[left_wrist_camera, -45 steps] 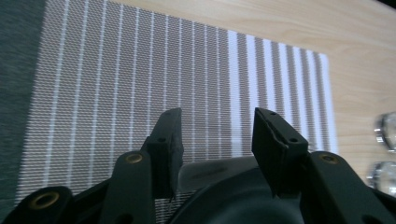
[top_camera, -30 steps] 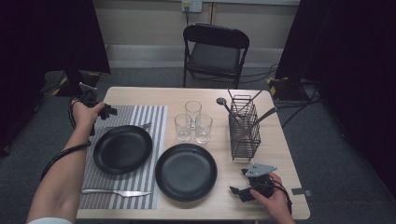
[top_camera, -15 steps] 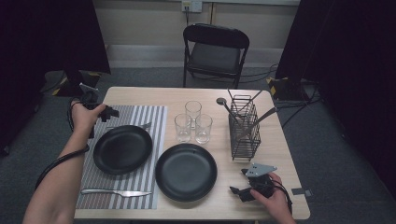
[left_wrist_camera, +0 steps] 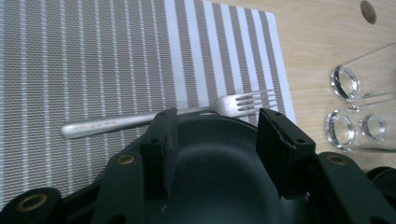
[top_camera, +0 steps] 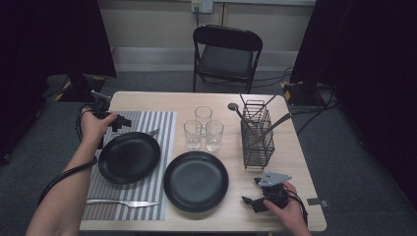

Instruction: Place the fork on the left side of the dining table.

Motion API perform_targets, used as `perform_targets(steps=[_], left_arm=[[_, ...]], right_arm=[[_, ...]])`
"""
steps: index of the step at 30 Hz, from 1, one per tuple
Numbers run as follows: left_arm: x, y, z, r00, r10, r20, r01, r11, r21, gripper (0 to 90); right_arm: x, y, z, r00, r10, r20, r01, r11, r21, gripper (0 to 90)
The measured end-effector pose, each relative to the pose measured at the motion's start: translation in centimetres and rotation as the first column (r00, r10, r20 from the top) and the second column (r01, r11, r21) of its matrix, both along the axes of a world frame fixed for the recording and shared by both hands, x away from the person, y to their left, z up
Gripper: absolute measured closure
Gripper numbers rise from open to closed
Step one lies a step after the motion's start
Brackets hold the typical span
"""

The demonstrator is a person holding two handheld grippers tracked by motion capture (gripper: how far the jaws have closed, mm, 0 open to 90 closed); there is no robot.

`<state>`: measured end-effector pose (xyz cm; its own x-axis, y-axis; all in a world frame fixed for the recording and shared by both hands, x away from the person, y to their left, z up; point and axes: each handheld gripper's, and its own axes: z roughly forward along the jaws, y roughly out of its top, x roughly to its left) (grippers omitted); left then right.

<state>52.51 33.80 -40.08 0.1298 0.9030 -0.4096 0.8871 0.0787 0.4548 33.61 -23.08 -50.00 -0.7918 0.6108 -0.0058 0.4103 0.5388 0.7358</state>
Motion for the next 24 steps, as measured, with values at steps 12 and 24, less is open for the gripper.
perform_targets(steps=[12, 24], left_arm=[[0.6, -2.6, -0.8, 0.9995, -0.028, 0.016, 0.028, 0.9996, 0.01, 51.5], [1.6, -5.2, -2.2, 0.9984, -0.053, -0.019, 0.053, 0.9986, -0.005, 52.1]], right_arm=[[0.0, 0.0, 0.0, 1.0, 0.0, 0.0, 0.0, 1.0, 0.0, 14.5], [0.0, 0.0, 0.0, 1.0, -0.001, 0.0, 0.001, 1.0, -0.002, 14.5]])
